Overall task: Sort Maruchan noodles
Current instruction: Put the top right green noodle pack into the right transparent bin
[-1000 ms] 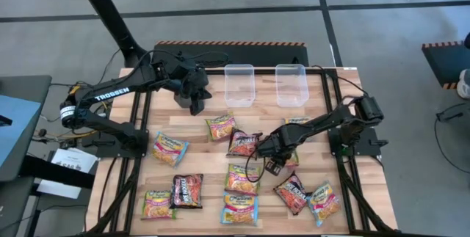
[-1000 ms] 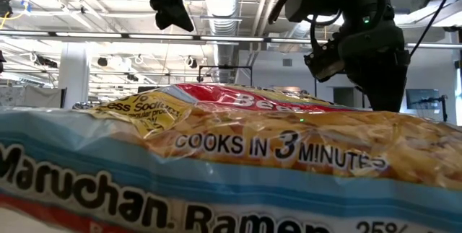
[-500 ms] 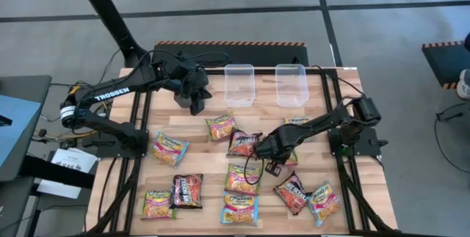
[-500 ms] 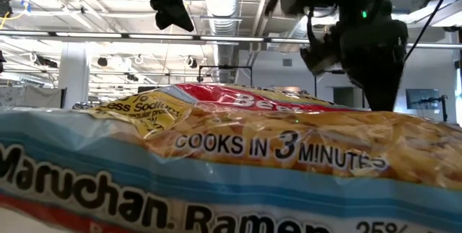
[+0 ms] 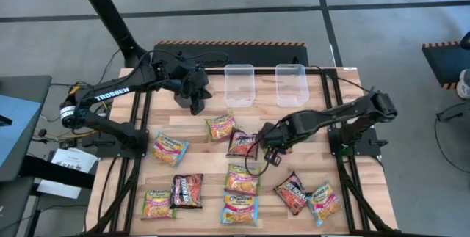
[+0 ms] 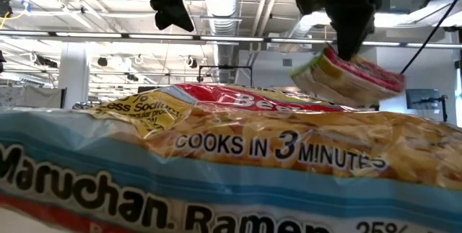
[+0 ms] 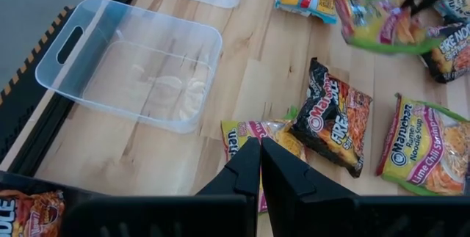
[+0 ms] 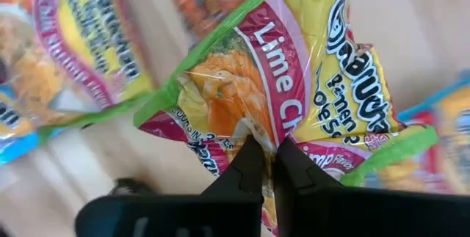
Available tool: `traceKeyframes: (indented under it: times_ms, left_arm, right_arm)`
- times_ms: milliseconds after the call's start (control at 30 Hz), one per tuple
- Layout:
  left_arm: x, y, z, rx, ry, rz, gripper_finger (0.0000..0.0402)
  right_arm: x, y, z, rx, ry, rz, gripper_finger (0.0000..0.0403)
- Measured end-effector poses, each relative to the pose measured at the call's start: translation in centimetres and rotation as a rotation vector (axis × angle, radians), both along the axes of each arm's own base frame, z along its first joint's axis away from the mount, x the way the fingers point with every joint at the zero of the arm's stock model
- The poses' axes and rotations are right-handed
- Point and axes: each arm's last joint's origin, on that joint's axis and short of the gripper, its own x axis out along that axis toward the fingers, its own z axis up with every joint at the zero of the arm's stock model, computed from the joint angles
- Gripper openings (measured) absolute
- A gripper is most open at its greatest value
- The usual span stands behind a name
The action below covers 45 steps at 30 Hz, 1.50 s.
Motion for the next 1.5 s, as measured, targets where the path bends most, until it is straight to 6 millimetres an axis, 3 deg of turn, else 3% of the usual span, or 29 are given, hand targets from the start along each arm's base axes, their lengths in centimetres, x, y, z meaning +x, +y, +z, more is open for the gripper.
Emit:
traceKeyframes:
  times_ms: [367, 900, 1200, 1500]
  left_arm:
    - [0.0, 0.0, 0.0, 0.005, 0.002, -0.004, 0.0]
    - [-0.1, 0.3, 0.0, 0.084, 0.033, 0.035, 0.0]
    - [-0.2, 0.3, 0.0, 0.11, 0.047, 0.032, 0.0]
    - [-0.2, 0.3, -0.1, 0.092, 0.045, 0.05, 0.0]
  right_arm:
    - [-0.4, -5.6, 4.4, -0.286, -0.119, -0.019, 0.0014]
    - [-2.0, -17.0, 4.5, -0.748, 0.173, -0.158, 0.0014]
    - [-2.0, -22.4, 1.5, -0.765, 0.315, -0.276, 0.0014]
    - [-0.7, -24.7, -3.2, -0.711, 0.451, -0.266, 0.0014]
